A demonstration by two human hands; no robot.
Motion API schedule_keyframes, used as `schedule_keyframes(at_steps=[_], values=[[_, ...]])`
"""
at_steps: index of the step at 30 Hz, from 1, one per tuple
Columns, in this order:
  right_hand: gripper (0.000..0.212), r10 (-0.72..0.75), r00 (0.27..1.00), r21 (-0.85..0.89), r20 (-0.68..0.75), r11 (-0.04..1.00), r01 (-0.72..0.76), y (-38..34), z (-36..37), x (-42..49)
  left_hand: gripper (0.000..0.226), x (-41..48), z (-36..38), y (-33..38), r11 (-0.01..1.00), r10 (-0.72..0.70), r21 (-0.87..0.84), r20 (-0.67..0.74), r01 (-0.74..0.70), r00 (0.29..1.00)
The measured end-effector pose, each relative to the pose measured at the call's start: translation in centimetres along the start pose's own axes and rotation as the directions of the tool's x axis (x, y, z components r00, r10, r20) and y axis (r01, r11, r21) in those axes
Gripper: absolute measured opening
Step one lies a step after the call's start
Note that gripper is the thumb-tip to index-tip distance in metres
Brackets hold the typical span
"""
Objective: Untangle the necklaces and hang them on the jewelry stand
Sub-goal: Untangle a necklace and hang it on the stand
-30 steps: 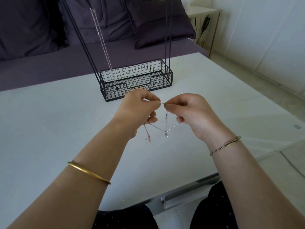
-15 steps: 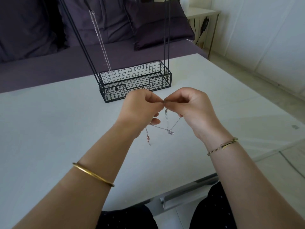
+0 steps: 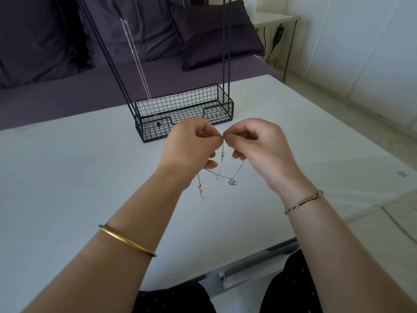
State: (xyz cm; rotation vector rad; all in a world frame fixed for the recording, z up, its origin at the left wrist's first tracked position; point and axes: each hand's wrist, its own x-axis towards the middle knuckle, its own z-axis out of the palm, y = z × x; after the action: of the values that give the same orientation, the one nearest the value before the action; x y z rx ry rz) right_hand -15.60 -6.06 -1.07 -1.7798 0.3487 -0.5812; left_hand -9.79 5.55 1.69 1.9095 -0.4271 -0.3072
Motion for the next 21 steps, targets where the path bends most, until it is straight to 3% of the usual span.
schedule_keyframes(at_steps=[15,21], values=[[0.007,-0.048,0.997,-0.142,0.065,0.988,0.057,0.14,0.36,0.14,0.008,-0.02,-0.18,-0.07,1.0,-0.008,-0.008,0.007,0.008,1.0],[0.006,-0.048,0.997,-0.143,0.065,0.988,0.057,0.13,0.32,0.16,0.013,-0.25,-0.34,-0.12,0.961,0.174,0.22,-0.013,-0.167,0.985]])
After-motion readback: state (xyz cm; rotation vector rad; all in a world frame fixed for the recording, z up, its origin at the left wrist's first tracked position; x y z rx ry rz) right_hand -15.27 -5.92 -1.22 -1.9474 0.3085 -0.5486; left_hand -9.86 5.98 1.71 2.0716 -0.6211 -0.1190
